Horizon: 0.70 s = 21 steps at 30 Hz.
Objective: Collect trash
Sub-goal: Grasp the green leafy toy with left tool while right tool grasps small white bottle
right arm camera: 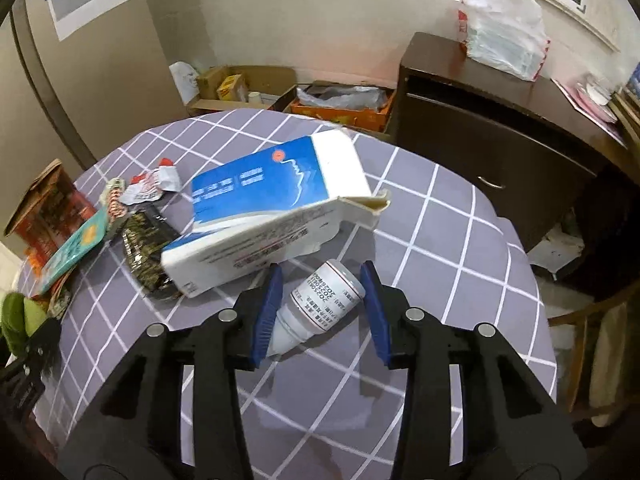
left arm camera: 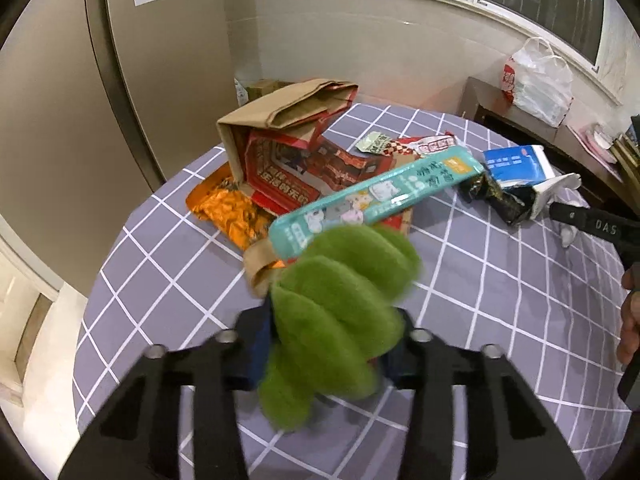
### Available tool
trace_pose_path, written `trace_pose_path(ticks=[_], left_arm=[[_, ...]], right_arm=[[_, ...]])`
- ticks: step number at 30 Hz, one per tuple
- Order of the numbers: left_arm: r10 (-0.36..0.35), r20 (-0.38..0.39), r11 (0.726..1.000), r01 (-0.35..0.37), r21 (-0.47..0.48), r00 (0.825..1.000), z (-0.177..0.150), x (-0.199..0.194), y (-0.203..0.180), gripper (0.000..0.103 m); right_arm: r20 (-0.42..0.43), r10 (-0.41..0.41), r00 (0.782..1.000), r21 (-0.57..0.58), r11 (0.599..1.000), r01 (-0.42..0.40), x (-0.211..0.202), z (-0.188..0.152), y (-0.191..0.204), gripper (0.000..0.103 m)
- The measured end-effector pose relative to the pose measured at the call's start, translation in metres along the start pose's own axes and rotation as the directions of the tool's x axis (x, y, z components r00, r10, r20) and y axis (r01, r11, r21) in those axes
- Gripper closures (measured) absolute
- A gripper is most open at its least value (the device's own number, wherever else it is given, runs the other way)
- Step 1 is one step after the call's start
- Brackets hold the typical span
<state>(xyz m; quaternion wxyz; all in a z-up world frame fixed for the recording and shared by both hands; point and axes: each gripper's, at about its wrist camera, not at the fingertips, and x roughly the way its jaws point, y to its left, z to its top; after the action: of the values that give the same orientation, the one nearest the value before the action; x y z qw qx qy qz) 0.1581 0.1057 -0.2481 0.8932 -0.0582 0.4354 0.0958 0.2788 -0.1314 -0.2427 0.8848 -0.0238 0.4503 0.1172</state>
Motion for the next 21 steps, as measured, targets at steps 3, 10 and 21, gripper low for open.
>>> trace_pose_path(ticks=[3,10,21], left_arm=[[-0.009,0.003,1.000,0.009,-0.001,1.000,-0.002,-0.005,-0.002,0.075],[-0.031,0.028,0.999,0.031,0.016,0.999,-0.010,-0.025,-0.012,0.084],[-0.089,0.098,0.995,0.085,0.048,0.991,-0.016,-0.071,-0.036,0.086]], right_arm=[[-0.001,0.018,1.000,-0.002,1.000,-0.018,-0.004,-0.006,0.000,0.063],[0.022,0.055,0.998,0.028,0.998,-0.056,-0.032,-0.019,-0.011,0.063],[0.110,0.092,0.990,0.070,0.993,-0.100,-0.093,-0.029,-0.038,0.063]])
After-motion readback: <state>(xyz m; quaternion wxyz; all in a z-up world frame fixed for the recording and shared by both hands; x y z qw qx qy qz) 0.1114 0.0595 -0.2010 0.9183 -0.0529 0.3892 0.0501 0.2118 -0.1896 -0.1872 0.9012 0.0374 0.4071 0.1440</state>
